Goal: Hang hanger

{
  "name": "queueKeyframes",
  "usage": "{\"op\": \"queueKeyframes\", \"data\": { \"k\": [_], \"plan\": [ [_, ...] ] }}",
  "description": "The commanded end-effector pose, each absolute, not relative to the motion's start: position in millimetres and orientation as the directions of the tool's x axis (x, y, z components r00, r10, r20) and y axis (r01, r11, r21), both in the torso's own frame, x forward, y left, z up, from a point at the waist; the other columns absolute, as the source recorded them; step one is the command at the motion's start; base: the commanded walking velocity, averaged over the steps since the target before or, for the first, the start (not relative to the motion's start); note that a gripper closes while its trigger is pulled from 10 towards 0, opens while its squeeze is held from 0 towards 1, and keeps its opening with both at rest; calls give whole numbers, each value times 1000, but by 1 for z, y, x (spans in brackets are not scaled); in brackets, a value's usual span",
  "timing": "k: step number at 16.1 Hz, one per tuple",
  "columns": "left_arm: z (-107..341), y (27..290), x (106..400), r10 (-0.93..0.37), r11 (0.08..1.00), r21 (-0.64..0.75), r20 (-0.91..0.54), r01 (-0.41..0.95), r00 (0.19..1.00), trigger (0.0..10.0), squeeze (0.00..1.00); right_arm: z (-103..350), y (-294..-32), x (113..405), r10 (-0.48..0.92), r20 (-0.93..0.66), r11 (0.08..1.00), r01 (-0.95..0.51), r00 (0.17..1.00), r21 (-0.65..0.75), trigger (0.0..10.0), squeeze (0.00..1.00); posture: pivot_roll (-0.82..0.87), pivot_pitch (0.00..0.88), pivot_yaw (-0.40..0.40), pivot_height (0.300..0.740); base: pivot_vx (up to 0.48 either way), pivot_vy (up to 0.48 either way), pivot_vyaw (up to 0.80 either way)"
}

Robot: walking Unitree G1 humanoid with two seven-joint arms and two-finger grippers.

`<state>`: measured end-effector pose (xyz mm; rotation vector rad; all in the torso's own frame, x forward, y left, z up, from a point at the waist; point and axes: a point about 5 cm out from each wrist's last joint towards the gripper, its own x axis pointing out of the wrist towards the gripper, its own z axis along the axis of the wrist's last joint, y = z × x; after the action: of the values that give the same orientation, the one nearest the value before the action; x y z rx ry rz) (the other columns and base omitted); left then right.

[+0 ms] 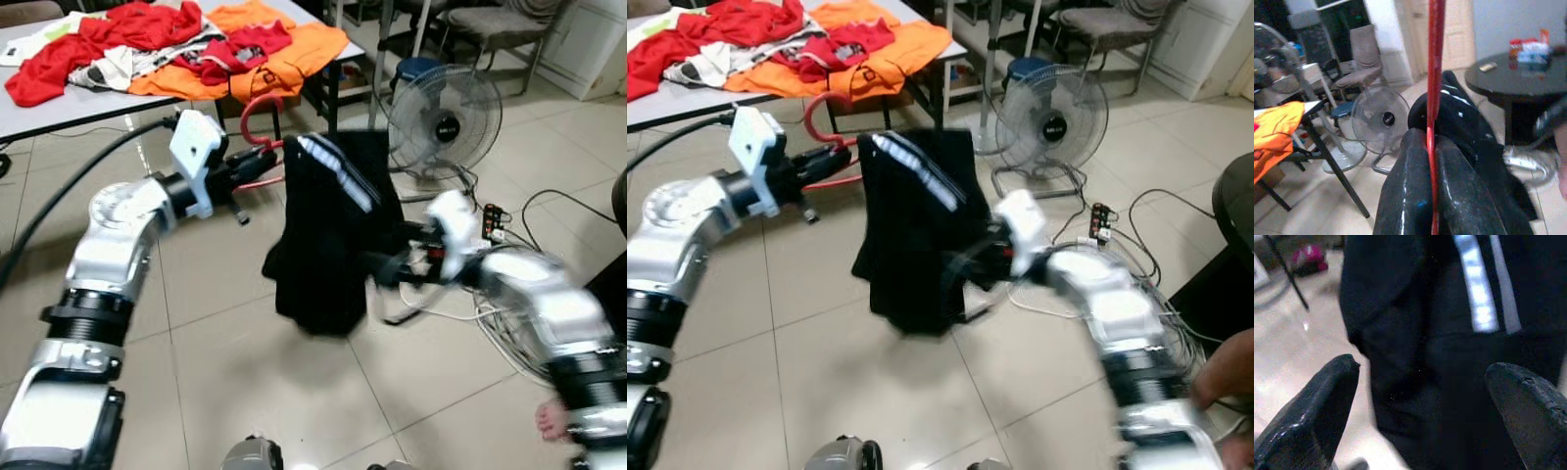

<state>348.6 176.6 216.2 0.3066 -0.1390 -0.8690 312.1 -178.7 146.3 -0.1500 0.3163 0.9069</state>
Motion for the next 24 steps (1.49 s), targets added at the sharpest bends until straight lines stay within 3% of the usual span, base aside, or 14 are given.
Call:
{"op": "queueKeyframes", "data": {
  "k": [1,7,10,11,15,17,20,22,24],
  "plan": [
    [230,173,348,-791,570,379,17,729,611,10000,0,152,-177,312,764,-340,578,-816,549,-19,10000,0,-16,46,41,740,0,0,0],
    [225,169,346,-819,535,372,11,758,573,10000,0,149,-172,312,757,-313,609,-793,574,19,10000,0,-19,43,43,740,0,0,0],
    [230,169,355,-718,694,220,134,686,683,10000,0,142,-162,321,704,-237,704,-702,670,105,10000,0,-16,39,46,740,0,0,0],
    [231,170,361,-611,789,87,214,608,762,10000,0,136,-155,324,671,-201,741,-655,714,148,10000,0,-12,36,44,740,0,0,0],
    [225,172,369,-347,887,-225,250,402,904,10000,0,119,-148,331,530,-203,848,-506,823,159,10000,0,-6,33,40,740,0,0,0],
    [217,170,369,-216,878,-386,210,284,954,10000,0,116,-147,335,431,-180,899,-403,884,173,10000,0,-1,33,38,740,0,0,0],
    [203,170,367,-31,843,-531,118,90,992,10000,0,118,-155,341,165,-88,978,-152,982,143,10000,0,1,38,39,740,0,0,0],
    [190,173,365,107,809,-583,29,-70,994,10000,0,119,-157,340,41,-38,996,-38,998,85,10000,0,0,39,41,740,0,0,0],
    [187,175,365,169,780,-609,-17,-144,985,10000,0,119,-155,341,-9,-19,999,10,1000,52,10000,0,-3,42,43,740,0,0,0]
  ]
}}
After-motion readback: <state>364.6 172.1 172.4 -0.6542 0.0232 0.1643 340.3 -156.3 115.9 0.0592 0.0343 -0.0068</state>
